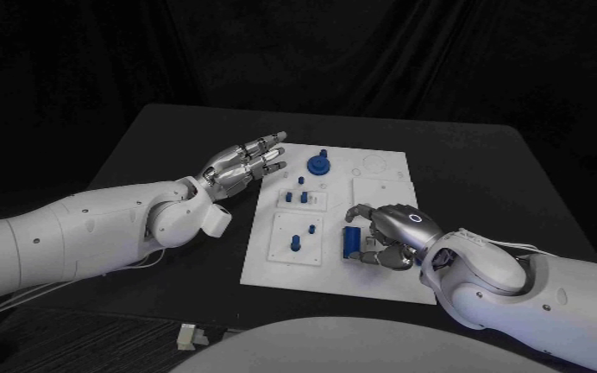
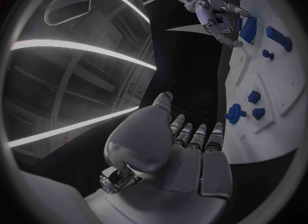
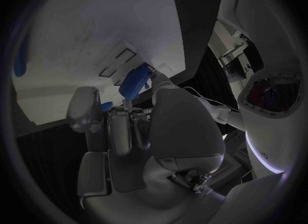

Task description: Assemble the parts on the task board

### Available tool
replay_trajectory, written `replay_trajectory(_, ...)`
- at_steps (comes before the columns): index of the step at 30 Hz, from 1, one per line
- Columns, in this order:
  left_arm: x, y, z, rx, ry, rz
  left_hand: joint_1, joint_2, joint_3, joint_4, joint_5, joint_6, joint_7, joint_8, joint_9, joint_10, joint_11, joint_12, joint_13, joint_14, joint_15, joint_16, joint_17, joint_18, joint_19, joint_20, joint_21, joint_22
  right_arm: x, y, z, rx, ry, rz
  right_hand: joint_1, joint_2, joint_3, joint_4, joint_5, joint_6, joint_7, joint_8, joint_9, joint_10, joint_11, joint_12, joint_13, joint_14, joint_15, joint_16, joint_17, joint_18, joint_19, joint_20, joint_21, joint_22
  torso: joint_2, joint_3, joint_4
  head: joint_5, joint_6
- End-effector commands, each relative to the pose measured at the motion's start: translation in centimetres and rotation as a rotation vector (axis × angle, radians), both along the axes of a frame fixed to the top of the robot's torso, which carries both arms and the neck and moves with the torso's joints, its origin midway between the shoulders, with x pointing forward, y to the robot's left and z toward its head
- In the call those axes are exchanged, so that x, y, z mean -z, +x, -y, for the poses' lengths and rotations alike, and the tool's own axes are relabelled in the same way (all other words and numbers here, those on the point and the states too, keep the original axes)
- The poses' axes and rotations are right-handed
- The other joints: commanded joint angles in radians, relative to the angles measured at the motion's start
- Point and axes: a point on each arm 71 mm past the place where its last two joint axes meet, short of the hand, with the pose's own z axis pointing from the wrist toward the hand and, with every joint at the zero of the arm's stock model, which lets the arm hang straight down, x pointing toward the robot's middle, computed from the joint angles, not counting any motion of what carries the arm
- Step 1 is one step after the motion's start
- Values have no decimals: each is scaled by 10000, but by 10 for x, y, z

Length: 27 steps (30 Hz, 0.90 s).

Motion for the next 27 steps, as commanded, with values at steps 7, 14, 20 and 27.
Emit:
replay_trajectory(7, 0, -1, 2, 122, -140, -14, -56, 61, 38, -58, 66, -6, 77, 53, 8, 1, -11, 63, 16, 13, 99, -36, -10, 70, -3, 99, 6, 10, 2, -2, -1, -81, -96, -38, 118, -391, -288, 320, -622, -445, 37, 332, -248, 1060, 63, 26, 2635, 685, 74, -68, 1056, 139, -81, 66, -159, 1392, -10, 3, -15, 0, 1)
replay_trajectory(14, 0, -1, 1, 125, -118, -36, -59, 90, 61, -69, 70, 7, 100, 55, 9, 0, -12, 62, 15, 13, 108, -36, -10, 66, -2, 104, 6, 10, 1, -2, 0, -37, -10, 33, -105, -703, -554, 358, -1182, -793, 75, 627, -421, 1060, 105, 26, 2635, 646, 110, -111, 948, 160, -139, 101, -313, 1360, -13, 12, -17, 10, 1)
replay_trajectory(20, 0, -1, 1, 136, -101, -60, -60, 114, 85, -86, 73, 20, 133, 58, 10, -2, -19, 60, 15, 13, 115, -36, -10, 62, -3, 109, 6, 9, 1, -1, 1, 16, 27, 71, -268, -657, -553, 359, -1329, -839, 84, 755, -475, 1060, 113, 26, 2635, 644, 117, -110, 950, 165, -148, 110, -342, 1356, -19, 10, -25, 3, 1)
replay_trajectory(27, 1, -1, 2, 166, -93, -91, -53, 133, 132, -137, 76, 53, 201, 64, 14, -4, -35, 59, 14, 13, 121, -36, -10, 56, -5, 112, 4, 5, 1, -1, 2, 74, -31, 44, -189, -307, -272, 326, -797, -780, 93, 1143, -602, 1060, 121, 26, 2635, 640, 138, -114, 938, 171, -145, 128, -365, 1356, -11, 9, -21, -19, 1)
